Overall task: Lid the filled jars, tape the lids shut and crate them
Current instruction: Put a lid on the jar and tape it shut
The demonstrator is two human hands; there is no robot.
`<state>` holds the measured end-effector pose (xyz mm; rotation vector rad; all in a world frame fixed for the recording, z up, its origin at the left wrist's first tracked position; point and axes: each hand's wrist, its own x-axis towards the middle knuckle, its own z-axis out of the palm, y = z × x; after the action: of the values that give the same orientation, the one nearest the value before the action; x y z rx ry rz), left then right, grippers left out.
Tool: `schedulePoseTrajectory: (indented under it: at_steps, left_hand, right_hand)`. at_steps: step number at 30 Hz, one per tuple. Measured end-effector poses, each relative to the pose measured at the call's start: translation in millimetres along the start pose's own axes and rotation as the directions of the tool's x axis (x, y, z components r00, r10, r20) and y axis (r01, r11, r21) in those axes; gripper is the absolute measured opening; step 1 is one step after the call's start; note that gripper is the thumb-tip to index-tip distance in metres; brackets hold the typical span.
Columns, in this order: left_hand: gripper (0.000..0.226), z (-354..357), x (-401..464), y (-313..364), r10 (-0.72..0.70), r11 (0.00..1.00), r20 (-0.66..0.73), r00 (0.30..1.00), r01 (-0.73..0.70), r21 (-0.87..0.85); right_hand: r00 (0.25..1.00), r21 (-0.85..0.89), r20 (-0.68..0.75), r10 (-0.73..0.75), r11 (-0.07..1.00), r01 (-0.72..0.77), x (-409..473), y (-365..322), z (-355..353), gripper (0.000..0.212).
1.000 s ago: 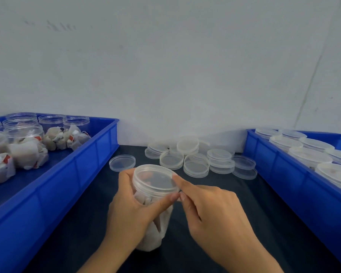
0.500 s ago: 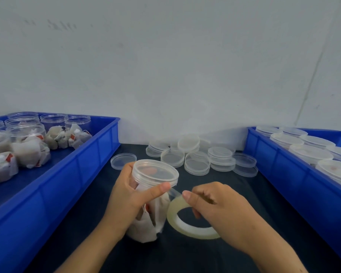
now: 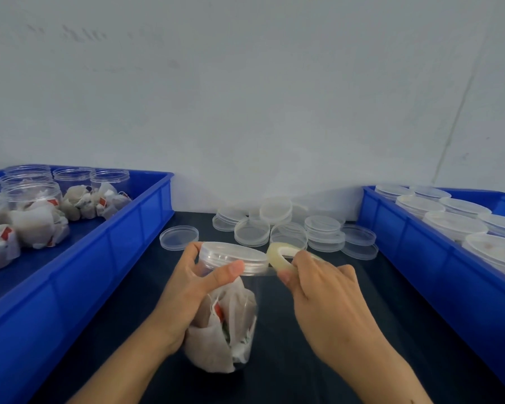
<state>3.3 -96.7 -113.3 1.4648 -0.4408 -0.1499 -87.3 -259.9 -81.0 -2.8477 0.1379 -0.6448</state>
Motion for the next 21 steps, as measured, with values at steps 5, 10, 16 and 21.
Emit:
schedulePoseTrajectory:
  at_steps: [5,10,16,21]
  left_hand:
    - [0.097,2.1,-2.3,-0.1,-0.028,0.998,0.022,0.999,0.029,-0.049]
    - [0.110,1.9,-4.8,-1.3,-0.027,0.999,0.028,0.999,0.028,-0.039]
    - [0.111,1.5,-4.9,-1.7,0.023,1.000,0.062,0.998,-0.024,0.014]
    - [0.109,-0.4,-6.9,-3.8,0.062,0.997,0.072,0.995,-0.064,0.031]
  right_hand:
    - [0.997,0.023,0.075,0.021,0.999,-0.023,2.3,-0.2,2.6,0.028]
    - [0.985,0.052,0.166,0.048,0.997,-0.057,3.2,-1.1,1.5,0.027]
    - [0.980,0.075,0.190,0.057,0.995,-0.072,2.0,2.0,1.1,0.027]
    - [0.973,0.182,0.198,0.119,0.971,-0.156,1.5,2.3,3.4,0.035]
